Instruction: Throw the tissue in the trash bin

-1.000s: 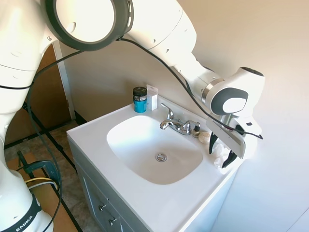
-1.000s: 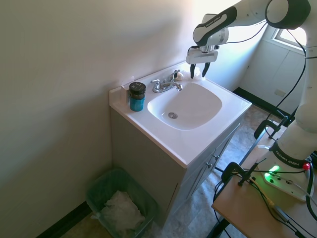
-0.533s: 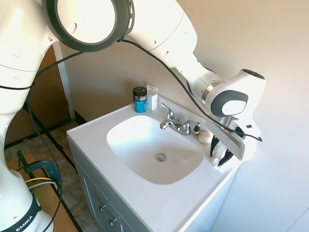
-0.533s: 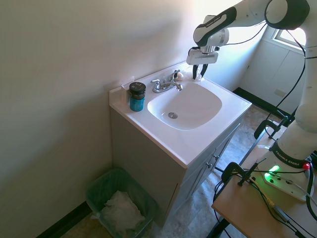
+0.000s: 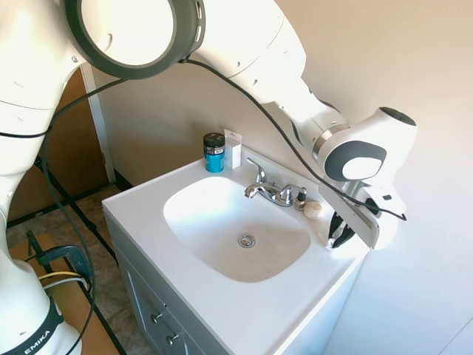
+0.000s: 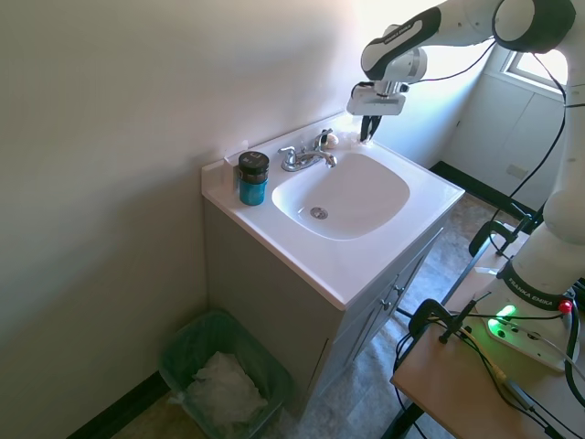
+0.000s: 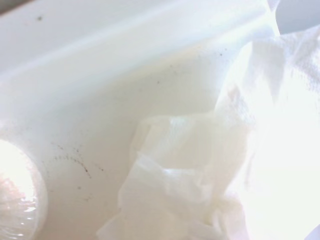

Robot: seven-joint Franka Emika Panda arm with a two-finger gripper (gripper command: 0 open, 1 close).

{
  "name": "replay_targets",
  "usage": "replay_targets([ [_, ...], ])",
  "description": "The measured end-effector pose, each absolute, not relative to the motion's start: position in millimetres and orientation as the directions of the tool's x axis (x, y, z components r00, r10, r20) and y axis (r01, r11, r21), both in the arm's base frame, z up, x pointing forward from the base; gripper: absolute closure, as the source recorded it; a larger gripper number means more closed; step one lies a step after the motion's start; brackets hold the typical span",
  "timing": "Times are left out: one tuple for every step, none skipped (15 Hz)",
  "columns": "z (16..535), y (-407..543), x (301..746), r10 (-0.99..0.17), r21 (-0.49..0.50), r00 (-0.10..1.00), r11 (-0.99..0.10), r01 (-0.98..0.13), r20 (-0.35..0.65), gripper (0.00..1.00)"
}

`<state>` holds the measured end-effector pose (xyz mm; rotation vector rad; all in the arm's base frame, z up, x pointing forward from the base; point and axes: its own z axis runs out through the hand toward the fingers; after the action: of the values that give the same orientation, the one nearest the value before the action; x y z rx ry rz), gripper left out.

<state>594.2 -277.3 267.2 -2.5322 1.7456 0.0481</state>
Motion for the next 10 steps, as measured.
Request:
replay_targets([
  [274,-277,593,-0.932,-0.045,0.357,-0.355,-0.934,-0.061,1.00],
  [283,-275,590,-0.931,-0.054,0.360,-0.357,-0.932,-0.059,1.00],
  [295,-271,586,-0.929,-0.067,0.365,-0.362,-0.930,-0.054,1.00],
  [310,-264,582,-0.926,-0.087,0.376,-0.371,-0.924,-0.043,1.00],
  [328,-252,577,-0.918,-0.114,0.396,-0.391,-0.913,-0.027,1.00],
  [346,-235,573,-0.907,-0.144,0.420,-0.415,-0.898,-0.007,1.00],
  [364,-211,568,-0.894,-0.178,0.448,-0.443,-0.879,0.015,1.00],
  [380,-182,564,-0.875,-0.209,0.483,-0.479,-0.852,0.037,1.00],
  [395,-147,558,-0.857,-0.233,0.511,-0.510,-0.828,0.059,1.00],
  [407,-108,551,-0.842,-0.247,0.533,-0.536,-0.808,0.082,1.00],
])
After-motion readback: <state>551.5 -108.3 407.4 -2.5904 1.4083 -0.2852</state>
